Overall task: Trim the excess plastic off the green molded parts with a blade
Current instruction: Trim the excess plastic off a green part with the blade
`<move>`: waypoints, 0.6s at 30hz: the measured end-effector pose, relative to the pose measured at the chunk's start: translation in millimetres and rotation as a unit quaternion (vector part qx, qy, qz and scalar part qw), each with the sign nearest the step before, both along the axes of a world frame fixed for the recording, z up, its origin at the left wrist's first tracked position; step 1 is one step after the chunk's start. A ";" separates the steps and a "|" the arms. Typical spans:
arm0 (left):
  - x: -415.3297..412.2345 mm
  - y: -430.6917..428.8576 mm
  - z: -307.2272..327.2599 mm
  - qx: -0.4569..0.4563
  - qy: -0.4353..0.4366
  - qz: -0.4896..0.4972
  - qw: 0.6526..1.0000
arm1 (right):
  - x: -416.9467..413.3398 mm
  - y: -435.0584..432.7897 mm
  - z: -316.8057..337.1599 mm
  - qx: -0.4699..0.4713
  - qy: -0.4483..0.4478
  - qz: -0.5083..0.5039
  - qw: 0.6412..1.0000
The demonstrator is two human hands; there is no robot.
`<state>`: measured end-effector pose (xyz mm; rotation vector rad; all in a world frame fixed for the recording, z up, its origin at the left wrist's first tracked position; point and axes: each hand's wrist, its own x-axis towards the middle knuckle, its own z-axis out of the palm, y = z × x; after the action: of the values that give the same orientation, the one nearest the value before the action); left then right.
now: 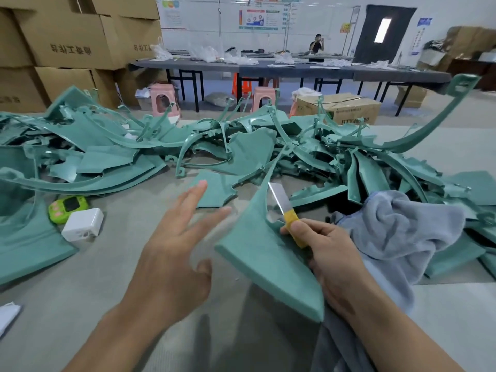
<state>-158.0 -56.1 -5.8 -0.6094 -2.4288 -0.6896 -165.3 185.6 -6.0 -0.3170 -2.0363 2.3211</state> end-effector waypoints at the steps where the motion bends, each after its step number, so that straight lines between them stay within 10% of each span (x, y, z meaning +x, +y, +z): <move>1: 1.2 5.6 0.9 -0.005 0.028 -0.015 0.999 | 0.4 -0.4 -0.2 0.007 -0.002 0.010 1.000; 9: 17.8 38.7 -0.3 -0.116 0.167 -0.136 0.970 | 0.4 -0.7 0.5 -0.048 0.078 -0.028 0.995; 14: 0.1 28.5 -11.6 -0.048 0.011 -0.049 0.998 | -0.4 -0.6 -0.2 -0.105 0.076 0.021 0.991; 18: -9.7 17.5 -17.2 0.102 -0.145 -0.014 0.984 | -1.0 8.5 1.2 0.085 0.160 -0.007 0.983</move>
<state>-167.7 -38.6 -23.0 -0.4889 -2.5688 -1.0899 -166.3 194.1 -4.8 0.0476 -2.0386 2.0141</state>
